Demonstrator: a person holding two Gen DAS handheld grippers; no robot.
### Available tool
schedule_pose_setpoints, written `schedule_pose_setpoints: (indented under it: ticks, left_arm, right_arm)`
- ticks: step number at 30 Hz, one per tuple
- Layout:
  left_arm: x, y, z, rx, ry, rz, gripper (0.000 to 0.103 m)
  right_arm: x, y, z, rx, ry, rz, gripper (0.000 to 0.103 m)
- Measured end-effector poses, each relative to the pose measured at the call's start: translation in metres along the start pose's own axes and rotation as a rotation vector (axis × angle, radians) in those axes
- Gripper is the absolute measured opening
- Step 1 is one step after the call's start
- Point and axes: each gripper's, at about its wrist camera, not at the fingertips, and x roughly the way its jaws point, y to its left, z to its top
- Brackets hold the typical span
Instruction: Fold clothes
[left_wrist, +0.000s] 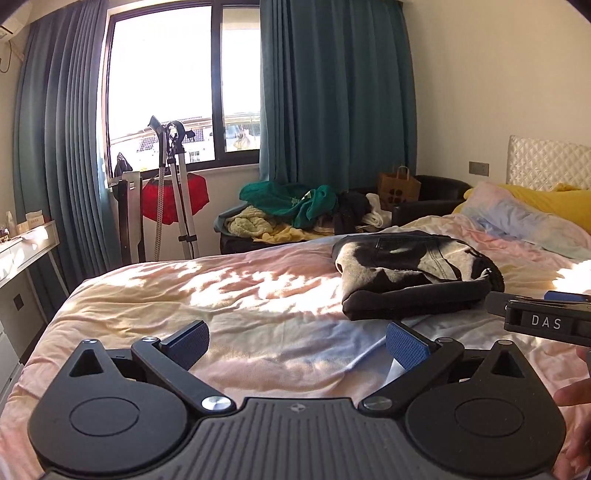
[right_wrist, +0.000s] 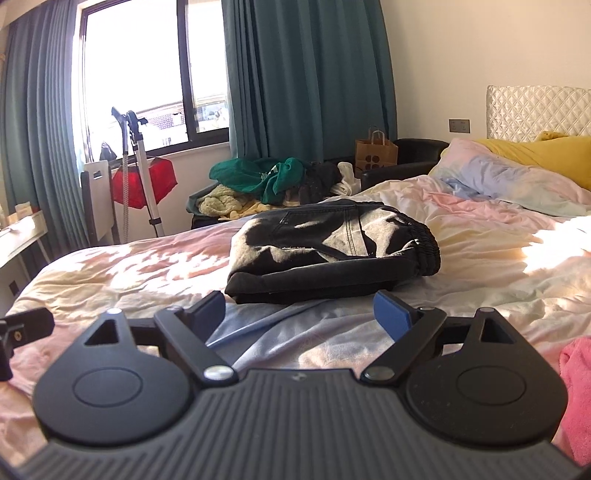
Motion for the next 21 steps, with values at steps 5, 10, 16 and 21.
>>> schedule_pose_setpoints:
  ticks: [5,10,16,21]
  left_arm:
    - [-0.001,0.002,0.000,-0.018,0.005,0.012,0.103]
    - [-0.003,0.003,-0.001,-0.024,0.009,0.013,0.103]
    - [-0.009,0.002,-0.004,-0.001,0.001,0.022,0.103]
    - [-0.012,0.007,-0.006,-0.017,0.004,0.024,0.103]
  right_arm:
    - [-0.004,0.000,-0.001,-0.009,0.001,0.009,0.089]
    - [-0.005,0.002,-0.001,-0.022,-0.009,0.010,0.089]
    - [-0.004,0.002,0.000,-0.024,-0.004,0.000,0.089]
    - [-0.006,0.003,-0.001,-0.033,-0.016,-0.007,0.089]
